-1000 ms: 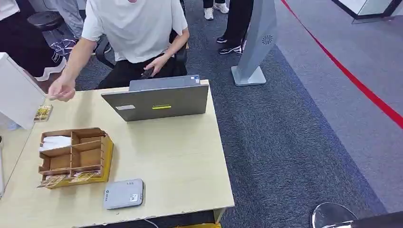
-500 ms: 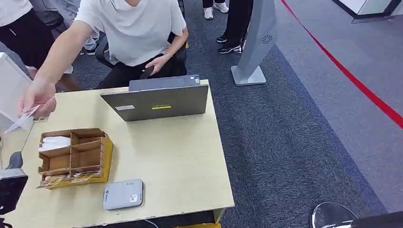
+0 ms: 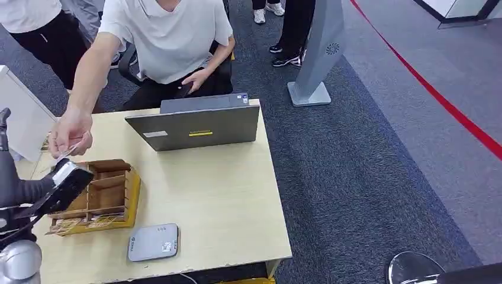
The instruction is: Pass the card to the sensor for recognition and then transmit it.
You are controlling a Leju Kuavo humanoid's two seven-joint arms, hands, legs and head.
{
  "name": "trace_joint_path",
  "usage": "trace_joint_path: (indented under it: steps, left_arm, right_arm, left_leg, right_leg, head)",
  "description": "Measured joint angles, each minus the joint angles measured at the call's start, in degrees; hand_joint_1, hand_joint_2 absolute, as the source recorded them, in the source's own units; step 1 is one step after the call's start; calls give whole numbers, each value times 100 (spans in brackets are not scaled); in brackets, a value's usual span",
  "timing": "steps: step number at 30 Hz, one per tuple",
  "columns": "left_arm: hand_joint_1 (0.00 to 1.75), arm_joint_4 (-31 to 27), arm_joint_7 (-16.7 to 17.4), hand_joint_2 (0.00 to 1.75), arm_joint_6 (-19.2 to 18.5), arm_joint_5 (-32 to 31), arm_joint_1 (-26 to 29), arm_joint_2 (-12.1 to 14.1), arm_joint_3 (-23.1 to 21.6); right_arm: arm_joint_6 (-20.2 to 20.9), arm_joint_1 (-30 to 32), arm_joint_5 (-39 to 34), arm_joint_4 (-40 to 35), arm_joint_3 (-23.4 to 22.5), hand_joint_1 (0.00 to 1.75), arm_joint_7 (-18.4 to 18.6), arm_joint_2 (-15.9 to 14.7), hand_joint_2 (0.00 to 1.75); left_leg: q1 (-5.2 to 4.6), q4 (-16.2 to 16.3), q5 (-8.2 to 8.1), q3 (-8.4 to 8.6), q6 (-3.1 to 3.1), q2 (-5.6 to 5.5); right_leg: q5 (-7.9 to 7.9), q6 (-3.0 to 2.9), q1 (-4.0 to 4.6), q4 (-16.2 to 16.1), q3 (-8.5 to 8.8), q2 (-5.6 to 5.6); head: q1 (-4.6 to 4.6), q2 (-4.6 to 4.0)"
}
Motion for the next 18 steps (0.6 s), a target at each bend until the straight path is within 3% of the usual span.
trace_joint_path:
  steps: [18]
  left_arm:
    - [175, 900, 1001, 175, -778, -2135, -1248, 636, -1010]
  right_arm:
    - [826, -509, 1248, 645, -1025, 0, -245, 0, 175]
  left_leg:
    - [0, 0, 10, -5, 3, -2]
  right_leg:
    - [3, -3, 0, 6, 0, -3]
  head:
    - [0, 0]
